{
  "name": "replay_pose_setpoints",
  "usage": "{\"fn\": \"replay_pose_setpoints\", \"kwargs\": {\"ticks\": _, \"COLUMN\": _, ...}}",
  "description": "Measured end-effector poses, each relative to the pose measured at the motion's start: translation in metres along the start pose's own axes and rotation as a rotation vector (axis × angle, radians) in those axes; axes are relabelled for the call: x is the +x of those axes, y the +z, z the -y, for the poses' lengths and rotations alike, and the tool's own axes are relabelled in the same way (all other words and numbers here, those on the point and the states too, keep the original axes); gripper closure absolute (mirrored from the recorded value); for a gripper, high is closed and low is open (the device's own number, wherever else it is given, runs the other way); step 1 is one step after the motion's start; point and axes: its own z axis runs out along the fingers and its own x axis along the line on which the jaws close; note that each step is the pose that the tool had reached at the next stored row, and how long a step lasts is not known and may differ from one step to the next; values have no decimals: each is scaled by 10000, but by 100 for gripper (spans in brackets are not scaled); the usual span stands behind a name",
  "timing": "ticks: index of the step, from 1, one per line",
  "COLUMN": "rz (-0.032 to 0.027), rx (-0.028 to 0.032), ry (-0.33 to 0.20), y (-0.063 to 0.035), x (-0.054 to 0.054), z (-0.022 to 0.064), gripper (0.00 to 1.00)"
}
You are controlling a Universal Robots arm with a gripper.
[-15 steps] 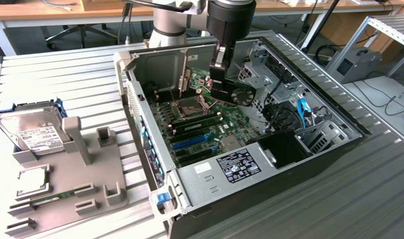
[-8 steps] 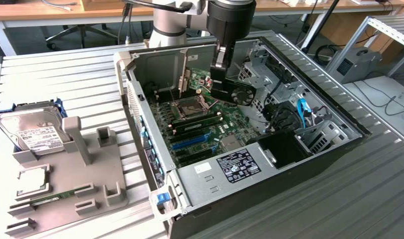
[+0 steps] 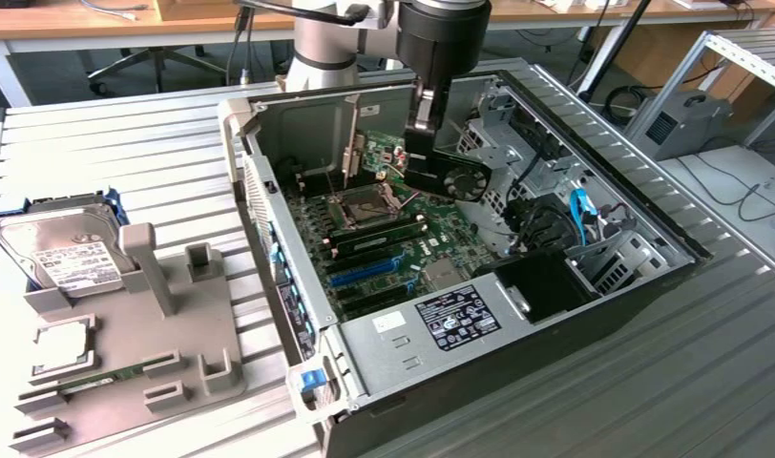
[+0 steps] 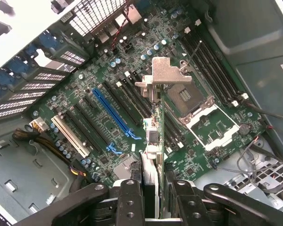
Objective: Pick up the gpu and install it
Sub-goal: 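Insert the gpu into the slot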
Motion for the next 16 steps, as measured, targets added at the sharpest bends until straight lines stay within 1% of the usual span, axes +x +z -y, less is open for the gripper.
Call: {"fn": "replay_pose_setpoints", "kwargs": {"ticks": 16, "rz": 42, "rx": -16, "ry": -482, "y": 1, "x": 0, "z": 0, "gripper": 71}}
